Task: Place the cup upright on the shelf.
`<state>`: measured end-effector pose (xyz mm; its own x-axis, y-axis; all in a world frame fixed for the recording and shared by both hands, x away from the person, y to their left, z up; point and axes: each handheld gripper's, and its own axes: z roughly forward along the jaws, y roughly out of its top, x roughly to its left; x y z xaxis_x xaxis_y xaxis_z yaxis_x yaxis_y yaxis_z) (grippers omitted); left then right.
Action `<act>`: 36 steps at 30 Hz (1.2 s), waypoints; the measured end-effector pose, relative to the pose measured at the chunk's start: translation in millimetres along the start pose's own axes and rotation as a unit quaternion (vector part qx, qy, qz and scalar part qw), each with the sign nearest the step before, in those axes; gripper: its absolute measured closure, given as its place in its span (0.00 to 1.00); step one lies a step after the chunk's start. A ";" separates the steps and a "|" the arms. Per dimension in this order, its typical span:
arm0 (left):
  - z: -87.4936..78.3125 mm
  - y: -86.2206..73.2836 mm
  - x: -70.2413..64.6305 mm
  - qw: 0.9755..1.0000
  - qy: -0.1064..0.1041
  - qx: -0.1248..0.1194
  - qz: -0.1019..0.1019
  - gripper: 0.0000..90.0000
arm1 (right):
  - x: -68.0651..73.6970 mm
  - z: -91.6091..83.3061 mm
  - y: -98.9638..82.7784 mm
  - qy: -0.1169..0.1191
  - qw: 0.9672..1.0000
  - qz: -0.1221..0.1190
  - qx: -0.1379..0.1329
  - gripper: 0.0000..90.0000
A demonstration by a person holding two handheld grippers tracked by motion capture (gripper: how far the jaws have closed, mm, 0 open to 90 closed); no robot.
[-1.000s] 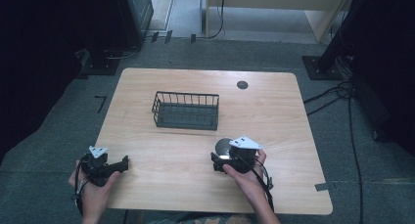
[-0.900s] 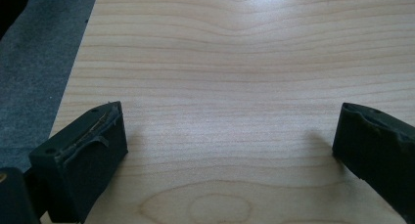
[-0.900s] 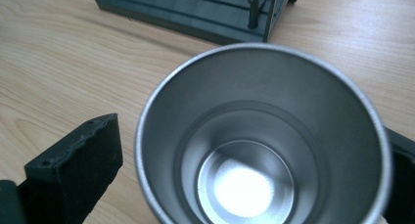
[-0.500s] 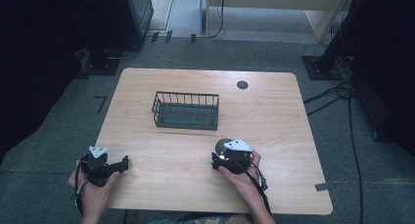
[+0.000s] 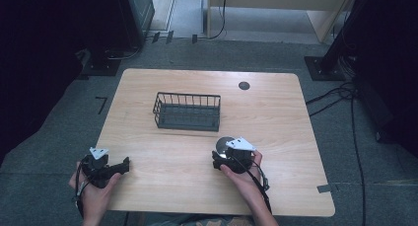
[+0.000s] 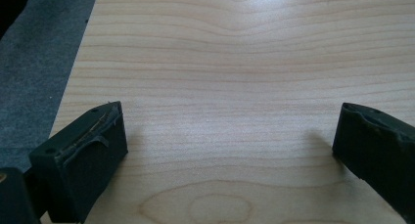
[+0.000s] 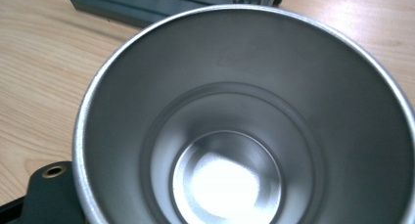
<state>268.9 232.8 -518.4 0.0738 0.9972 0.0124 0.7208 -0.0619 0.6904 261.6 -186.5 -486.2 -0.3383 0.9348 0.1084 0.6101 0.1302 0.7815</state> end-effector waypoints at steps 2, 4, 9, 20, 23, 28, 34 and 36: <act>0.0 0.0 0.0 1.000 0.000 0.000 0.000 0.00 | 0.7 -1.2 3.3 0.002 1.000 -0.001 -0.003 0.20; 0.0 0.0 0.0 1.000 0.000 0.000 0.000 0.00 | 1.2 -2.4 6.6 0.003 1.000 -0.001 -0.007 0.20; -0.1 0.0 0.0 1.000 0.000 0.000 0.000 0.00 | 2.1 -7.1 15.2 0.007 1.000 -0.003 -0.018 0.20; 0.0 0.0 0.0 1.000 0.000 0.000 0.000 0.00 | 2.6 -15.9 43.9 0.010 0.999 -0.006 -0.051 0.20; 0.0 0.0 0.1 1.000 0.000 0.000 0.000 0.00 | 4.5 -18.4 53.7 0.012 0.998 -0.011 -0.062 0.20; 0.0 0.0 0.0 1.000 0.000 0.000 0.000 0.00 | 9.5 -18.7 68.6 0.012 0.997 -0.018 -0.075 0.20; -0.1 0.0 0.0 1.000 0.000 0.000 0.000 0.00 | 16.4 -15.7 89.3 0.018 0.995 -0.027 -0.094 0.20; 0.0 0.1 0.1 1.000 0.000 0.000 0.000 0.00 | 17.6 -14.9 92.9 0.017 0.995 -0.027 -0.098 0.20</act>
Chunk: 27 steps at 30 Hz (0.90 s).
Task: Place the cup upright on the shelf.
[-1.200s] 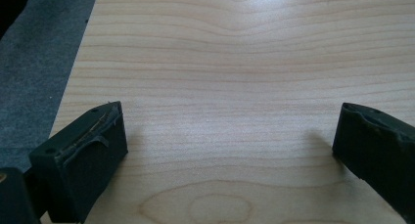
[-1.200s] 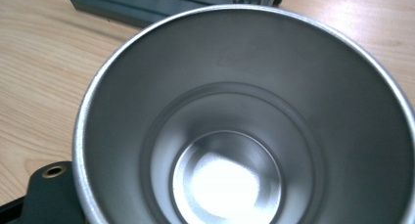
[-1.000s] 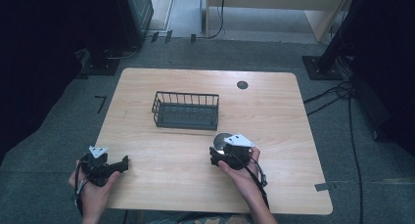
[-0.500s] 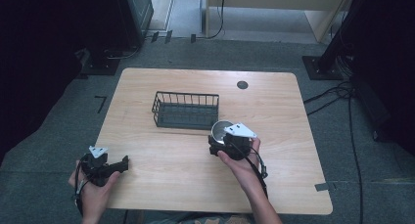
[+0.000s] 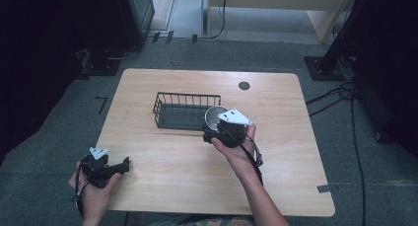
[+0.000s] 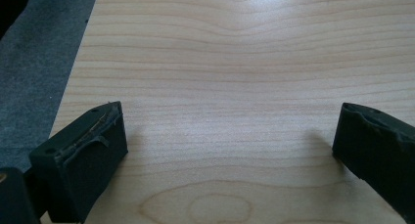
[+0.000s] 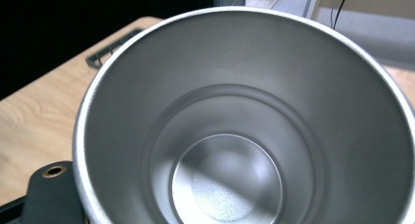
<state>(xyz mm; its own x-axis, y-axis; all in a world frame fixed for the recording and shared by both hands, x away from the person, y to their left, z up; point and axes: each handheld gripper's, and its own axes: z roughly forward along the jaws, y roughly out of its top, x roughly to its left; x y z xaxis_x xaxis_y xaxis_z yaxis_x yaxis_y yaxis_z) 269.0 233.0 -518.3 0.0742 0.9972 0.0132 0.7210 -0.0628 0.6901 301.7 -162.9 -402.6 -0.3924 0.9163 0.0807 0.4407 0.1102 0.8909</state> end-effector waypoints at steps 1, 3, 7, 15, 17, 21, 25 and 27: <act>0.1 0.0 0.0 1.000 0.000 0.000 0.000 0.00 | 1.4 3.4 7.5 0.000 1.000 -0.001 -0.005 0.20; 0.1 0.0 -0.2 1.000 0.000 -0.001 -0.001 0.00 | 2.3 6.1 12.8 0.005 1.000 -0.001 -0.007 0.20; 0.1 -0.1 -0.1 1.000 0.000 -0.001 -0.001 0.00 | 5.4 12.5 22.4 0.007 1.000 -0.002 -0.009 0.20; 0.1 0.0 -0.1 1.000 0.000 -0.001 -0.001 0.00 | 7.8 32.1 38.4 0.010 1.000 -0.002 -0.014 0.20; 0.1 0.0 -0.1 1.000 0.000 -0.001 -0.001 0.00 | 8.2 38.5 41.4 0.007 1.000 -0.001 -0.014 0.20; 0.0 0.0 -0.1 1.000 0.000 0.000 -0.001 0.00 | 9.6 50.2 46.7 0.004 1.000 -0.004 -0.013 0.20; 0.1 -0.1 -0.2 1.000 0.000 -0.001 -0.002 0.00 | 10.2 59.8 49.8 -0.001 1.000 0.005 -0.011 0.20; 0.1 -0.1 -0.2 1.000 0.000 -0.001 -0.002 0.00 | 10.3 62.5 50.1 -0.002 1.000 0.005 -0.010 0.20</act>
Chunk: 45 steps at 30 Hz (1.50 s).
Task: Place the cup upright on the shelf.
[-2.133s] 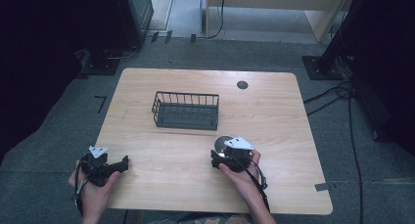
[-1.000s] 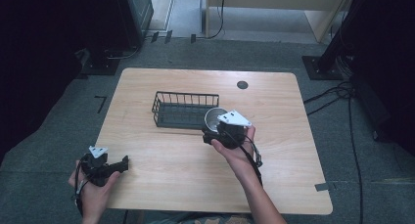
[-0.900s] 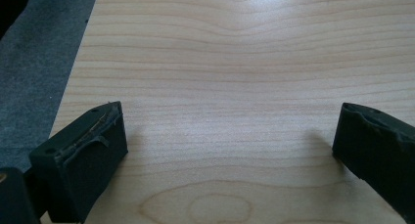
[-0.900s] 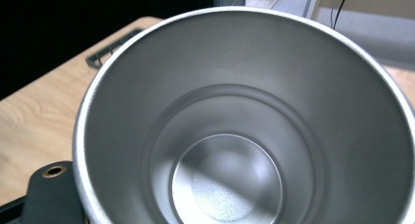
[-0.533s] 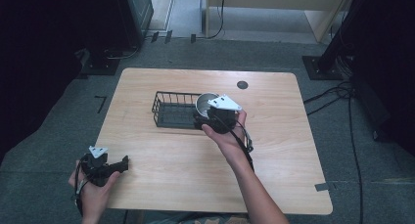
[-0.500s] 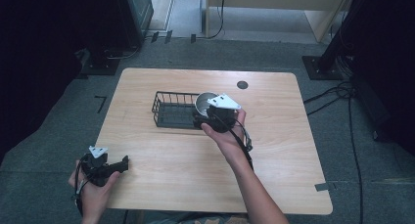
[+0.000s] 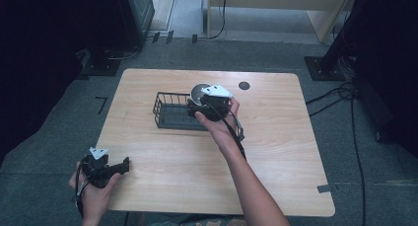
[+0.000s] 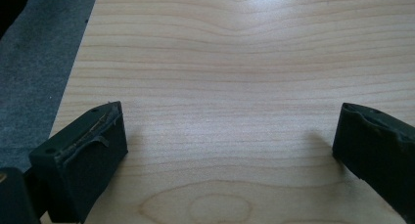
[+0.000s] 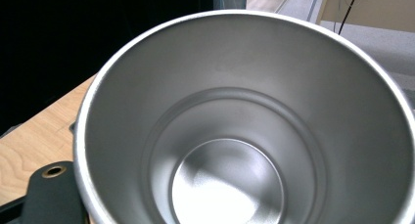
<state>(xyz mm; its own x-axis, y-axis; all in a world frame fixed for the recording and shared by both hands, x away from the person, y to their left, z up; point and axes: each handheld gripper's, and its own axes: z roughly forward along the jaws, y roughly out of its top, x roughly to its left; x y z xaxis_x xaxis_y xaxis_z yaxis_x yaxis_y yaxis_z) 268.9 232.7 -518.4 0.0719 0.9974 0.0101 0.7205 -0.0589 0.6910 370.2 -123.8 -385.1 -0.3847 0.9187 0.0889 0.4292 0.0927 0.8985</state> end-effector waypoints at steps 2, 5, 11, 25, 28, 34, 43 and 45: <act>0.0 0.0 0.0 1.000 0.000 0.000 0.000 0.00 | -0.3 9.5 0.0 -0.009 1.000 -0.001 0.003 0.20; 0.0 0.0 0.0 1.000 0.000 0.000 0.000 0.00 | -2.2 20.2 -0.8 -0.015 1.000 0.005 0.007 0.20; 0.0 0.0 0.0 1.000 0.000 0.000 0.000 0.00 | -4.3 38.0 -3.2 -0.023 1.000 0.008 0.018 0.20; 0.0 0.0 0.0 1.000 0.000 0.000 0.000 0.00 | -2.0 60.9 -16.6 -0.021 0.998 0.003 0.065 0.20; 0.0 0.0 0.0 1.000 0.000 0.000 0.000 0.00 | -1.5 63.0 -18.3 -0.018 0.997 0.001 0.078 0.20; -0.1 0.0 0.0 1.000 0.000 0.000 0.000 0.00 | -2.8 68.3 -22.5 -0.021 0.994 -0.005 0.105 0.20; 0.0 0.0 0.1 1.000 0.000 0.000 0.000 0.00 | -5.6 69.7 -23.0 -0.013 0.992 -0.004 0.122 0.14; 0.0 0.0 0.1 1.000 0.000 0.000 0.000 0.00 | -5.9 68.1 -22.0 -0.014 0.993 -0.007 0.120 0.12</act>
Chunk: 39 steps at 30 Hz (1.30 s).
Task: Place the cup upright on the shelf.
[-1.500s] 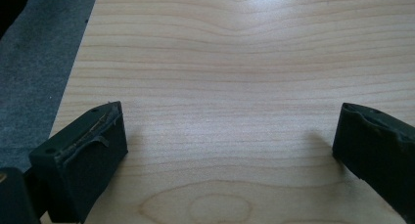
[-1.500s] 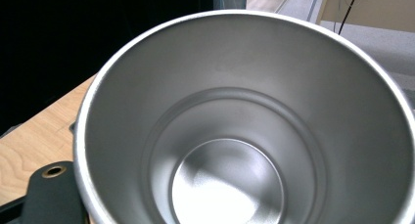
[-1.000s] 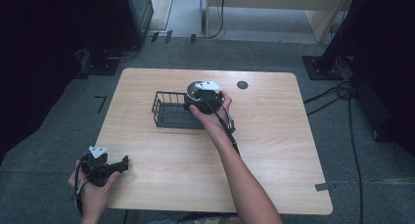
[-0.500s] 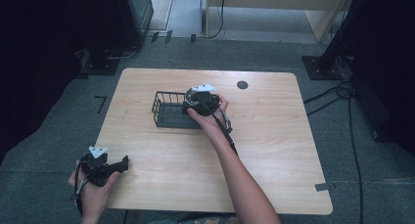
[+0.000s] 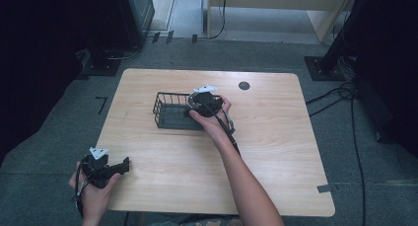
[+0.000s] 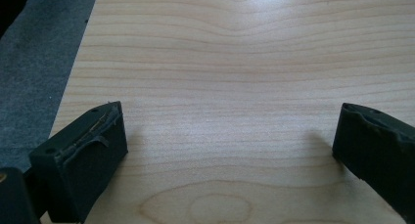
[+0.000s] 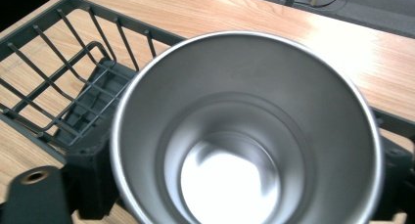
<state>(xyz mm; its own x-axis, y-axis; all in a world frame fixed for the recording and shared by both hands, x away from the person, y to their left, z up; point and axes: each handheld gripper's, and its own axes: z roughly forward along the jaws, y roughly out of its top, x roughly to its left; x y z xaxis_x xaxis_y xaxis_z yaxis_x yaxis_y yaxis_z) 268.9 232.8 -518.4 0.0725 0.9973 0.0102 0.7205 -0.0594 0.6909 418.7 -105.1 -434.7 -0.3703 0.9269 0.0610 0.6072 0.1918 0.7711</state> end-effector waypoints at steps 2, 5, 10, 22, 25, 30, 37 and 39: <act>0.0 0.0 -0.1 1.000 0.000 0.000 0.000 0.00 | -1.0 -3.3 1.0 0.003 1.000 0.000 -0.004 0.09; 0.0 0.0 0.0 1.000 0.000 0.000 0.000 0.00 | -1.6 -9.9 3.0 0.007 1.000 -0.006 -0.012 0.08; 0.0 0.0 0.0 1.000 0.000 0.000 0.000 0.00 | -3.6 -25.8 6.4 0.009 1.000 -0.011 -0.028 0.06; 0.0 0.1 0.1 1.000 0.000 0.000 0.001 0.00 | -22.0 -70.0 -0.1 0.000 0.998 -0.024 -0.063 0.03; 0.0 0.1 0.1 1.000 0.000 0.001 0.001 0.00 | -27.7 -76.2 -3.4 -0.005 0.998 -0.025 -0.064 0.03; 0.0 0.1 0.0 1.000 0.001 0.000 0.001 0.00 | -50.3 -96.2 -16.6 -0.021 0.997 -0.014 -0.074 0.03; 0.1 0.0 -0.1 1.000 0.000 0.000 0.001 0.00 | -77.8 -115.0 -36.3 -0.045 0.996 -0.002 -0.077 0.03; 0.1 0.0 -0.1 1.000 0.000 0.000 0.001 0.00 | -85.2 -119.7 -42.0 -0.049 0.996 0.003 -0.077 0.03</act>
<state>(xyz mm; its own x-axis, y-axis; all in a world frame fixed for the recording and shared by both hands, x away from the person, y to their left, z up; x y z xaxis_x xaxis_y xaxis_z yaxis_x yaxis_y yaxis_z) 269.0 232.7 -518.4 0.0733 0.9972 0.0118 0.7203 -0.0611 0.6909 340.6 -230.8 -396.4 -0.2914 0.9565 0.0091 0.4910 0.1414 0.8596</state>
